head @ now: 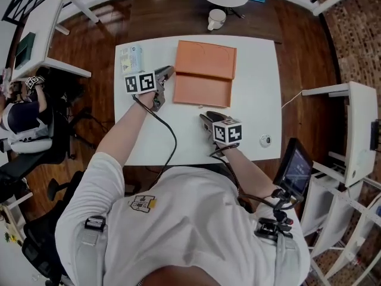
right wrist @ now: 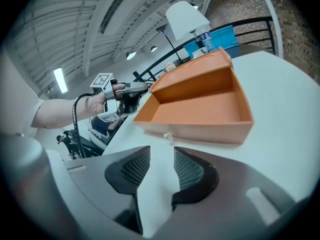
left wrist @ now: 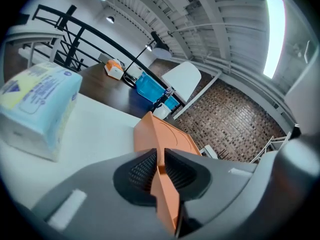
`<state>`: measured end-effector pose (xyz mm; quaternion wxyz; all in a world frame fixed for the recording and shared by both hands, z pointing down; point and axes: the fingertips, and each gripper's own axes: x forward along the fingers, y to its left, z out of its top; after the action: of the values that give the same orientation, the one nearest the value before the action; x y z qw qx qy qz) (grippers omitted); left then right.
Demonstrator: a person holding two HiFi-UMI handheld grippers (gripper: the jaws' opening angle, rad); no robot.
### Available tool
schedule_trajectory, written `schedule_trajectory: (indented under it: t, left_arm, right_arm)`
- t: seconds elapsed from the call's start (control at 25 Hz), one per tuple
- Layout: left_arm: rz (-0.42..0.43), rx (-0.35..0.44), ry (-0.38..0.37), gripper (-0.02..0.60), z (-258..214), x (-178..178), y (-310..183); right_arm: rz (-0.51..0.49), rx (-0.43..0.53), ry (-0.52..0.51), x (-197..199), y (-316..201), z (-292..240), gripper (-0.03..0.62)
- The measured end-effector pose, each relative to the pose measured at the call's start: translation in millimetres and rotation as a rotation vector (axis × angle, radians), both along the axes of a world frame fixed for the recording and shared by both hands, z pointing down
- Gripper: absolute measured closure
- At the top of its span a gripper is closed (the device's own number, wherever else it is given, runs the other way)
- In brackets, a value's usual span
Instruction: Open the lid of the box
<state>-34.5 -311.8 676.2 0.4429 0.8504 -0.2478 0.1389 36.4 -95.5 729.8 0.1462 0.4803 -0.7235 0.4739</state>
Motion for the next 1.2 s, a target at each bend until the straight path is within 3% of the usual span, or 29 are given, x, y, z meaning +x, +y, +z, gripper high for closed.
schedule_trajectory:
  t: [0.08,0.16,0.24,0.36,0.48,0.56,0.72,0.88,1.2]
  left_arm:
    - [-0.042,0.004,0.031,0.537,-3,-20,24]
    - [-0.061,-0.007,0.069,0.581,-4,-38,72]
    - [-0.048,-0.029,0.091,0.581,0,-47,132]
    - [-0.003,-0.030,-0.006,0.581,35,-54,217]
    - [0.041,-0.065,-0.014,0.581,54,-31,278]
    - [0.067,-0.070,-0.032,0.581,70,-22,294]
    - [0.118,-0.050,-0.090,0.581,56,-8,308]
    - [0.080,-0.003,-0.107,0.581,48,-10,306]
    - [0.081,-0.004,-0.127,0.581,51,-11,331]
  right_arm:
    - [0.000,0.043,-0.057,7,20,-10,0.458]
    - [0.008,0.075,-0.096,21,47,-15,0.503]
    - [0.014,0.088,-0.074,39,76,-12,0.560]
    - [0.039,0.099,-0.049,63,114,-4,0.594]
    - [0.071,0.113,-0.061,81,130,-2,0.594]
    - [0.072,0.130,-0.075,85,125,-6,0.594]
    - [0.060,0.167,-0.138,82,116,-17,0.595]
    - [0.082,0.218,-0.216,80,101,-43,0.595]
    - [0.059,0.240,-0.199,75,104,-52,0.595]
